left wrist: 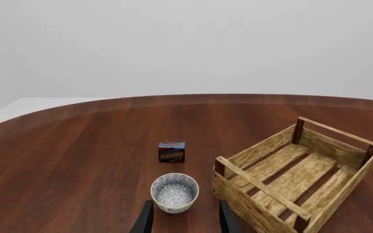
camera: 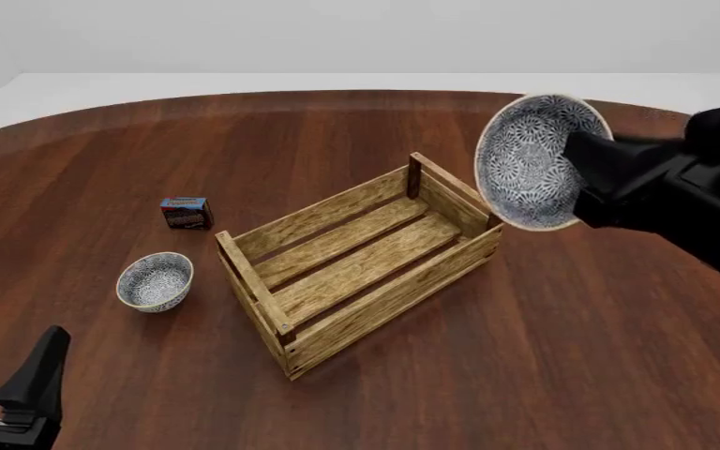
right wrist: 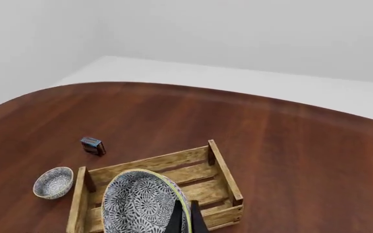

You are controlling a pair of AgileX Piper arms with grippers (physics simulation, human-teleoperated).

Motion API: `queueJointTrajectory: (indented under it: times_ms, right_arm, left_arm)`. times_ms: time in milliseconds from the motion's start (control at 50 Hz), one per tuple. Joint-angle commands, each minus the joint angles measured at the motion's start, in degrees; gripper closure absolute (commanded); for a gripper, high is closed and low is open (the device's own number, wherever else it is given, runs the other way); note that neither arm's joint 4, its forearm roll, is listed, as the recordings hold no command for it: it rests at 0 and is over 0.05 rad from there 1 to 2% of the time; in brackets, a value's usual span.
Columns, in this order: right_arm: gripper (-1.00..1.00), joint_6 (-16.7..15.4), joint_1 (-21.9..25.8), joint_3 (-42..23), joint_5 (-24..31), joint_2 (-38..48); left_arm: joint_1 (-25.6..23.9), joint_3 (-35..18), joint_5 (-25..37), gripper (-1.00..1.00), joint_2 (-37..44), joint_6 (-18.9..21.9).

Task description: Stack the right bowl on the left bowl and place them in the tray.

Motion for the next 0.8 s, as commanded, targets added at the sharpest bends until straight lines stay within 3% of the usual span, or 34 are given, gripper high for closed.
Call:
queueJointTrajectory:
  times_ms: [20,280,480,700,800]
  right_arm:
    - [1.0,0.91,2.28,2.16,-3.83,0.02]
    - [1.0,3.25,5.96,5.93,-9.88,1.69]
    - [1.0,2.57,6.98,5.37,-10.78,3.18]
    - [1.0,1.96,7.69,4.99,-11.63,4.47]
    - [1.0,1.94,7.5,4.9,-11.56,4.38]
  left_arm:
    - [0.13,-0.04,-0.17,-1.0,0.3,0.15]
    - [0.0,0.01,-1.35,-1.0,1.25,0.46]
    - [-0.8,-0.41,-0.18,-1.0,0.13,-0.44]
    - [-5.3,-5.15,-0.12,-1.0,3.03,1.57]
    - [-9.63,-7.11,-3.2,-1.0,7.91,2.63]
